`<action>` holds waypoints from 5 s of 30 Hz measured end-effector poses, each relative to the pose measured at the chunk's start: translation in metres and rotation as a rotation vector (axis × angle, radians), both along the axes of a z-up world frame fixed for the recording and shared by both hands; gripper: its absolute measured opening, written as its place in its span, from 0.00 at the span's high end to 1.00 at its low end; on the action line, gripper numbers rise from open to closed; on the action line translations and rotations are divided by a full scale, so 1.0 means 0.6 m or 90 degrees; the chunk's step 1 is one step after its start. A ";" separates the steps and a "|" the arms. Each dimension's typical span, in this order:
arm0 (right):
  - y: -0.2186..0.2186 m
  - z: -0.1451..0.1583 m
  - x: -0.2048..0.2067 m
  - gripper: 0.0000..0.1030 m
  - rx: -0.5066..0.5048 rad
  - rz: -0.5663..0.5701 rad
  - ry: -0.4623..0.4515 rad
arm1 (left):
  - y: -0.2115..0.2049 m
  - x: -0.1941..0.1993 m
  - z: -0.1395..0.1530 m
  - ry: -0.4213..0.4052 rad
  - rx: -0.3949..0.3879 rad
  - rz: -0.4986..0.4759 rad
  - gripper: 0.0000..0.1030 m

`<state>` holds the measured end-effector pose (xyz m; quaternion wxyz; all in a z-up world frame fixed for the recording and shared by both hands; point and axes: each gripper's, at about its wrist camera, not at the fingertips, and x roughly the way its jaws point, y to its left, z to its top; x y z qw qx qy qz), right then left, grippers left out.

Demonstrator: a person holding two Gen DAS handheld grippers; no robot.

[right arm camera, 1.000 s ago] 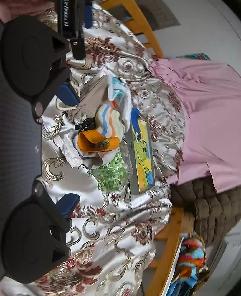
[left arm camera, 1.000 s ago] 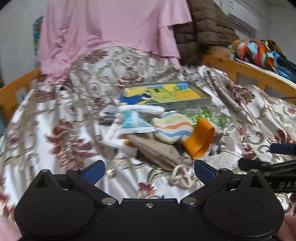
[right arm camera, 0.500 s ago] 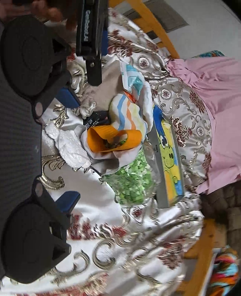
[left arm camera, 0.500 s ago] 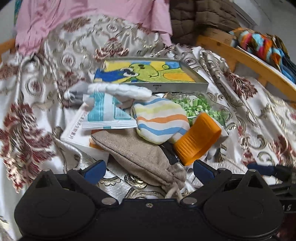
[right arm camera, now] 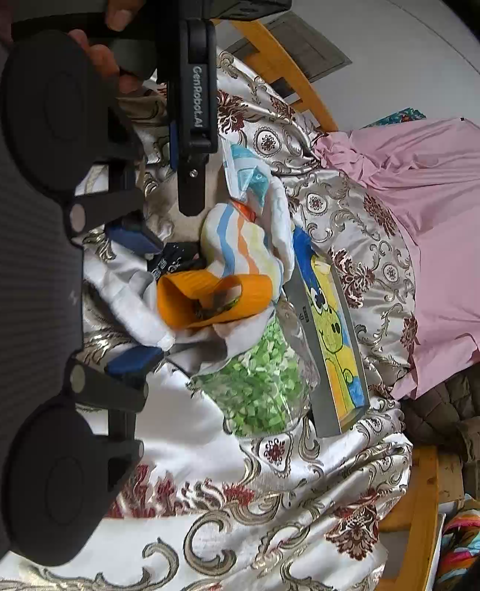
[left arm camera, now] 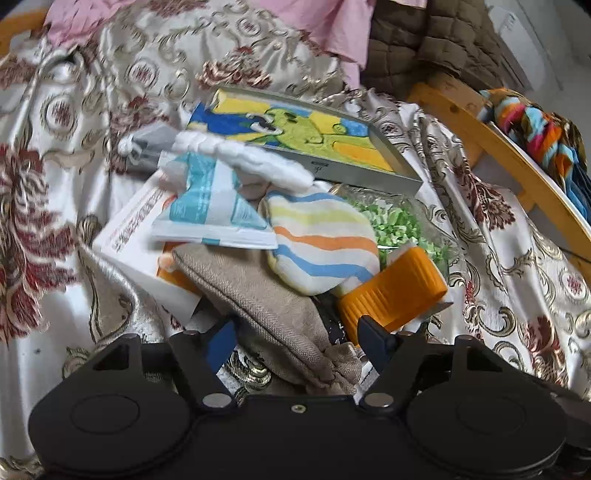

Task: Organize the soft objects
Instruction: 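Grasp the beige pouch with the left tool while the right tool grasps the white cloth, then carry the beige pouch and white cloth into the frog tray and release both, then lift both tools away from the tray back toward the pile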

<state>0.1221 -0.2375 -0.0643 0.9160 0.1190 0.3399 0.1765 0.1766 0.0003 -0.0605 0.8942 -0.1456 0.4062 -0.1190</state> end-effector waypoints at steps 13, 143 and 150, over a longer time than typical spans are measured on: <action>0.007 -0.014 0.011 0.63 -0.002 -0.012 0.019 | 0.024 0.011 -0.027 0.056 -0.034 0.049 0.59; -0.003 0.252 -0.041 0.00 -0.160 -0.151 -0.391 | -0.010 -0.122 0.231 -0.450 0.113 0.138 0.01; 0.015 0.225 -0.104 0.00 -0.173 -0.157 -0.394 | -0.005 -0.184 0.198 -0.429 0.151 0.108 0.01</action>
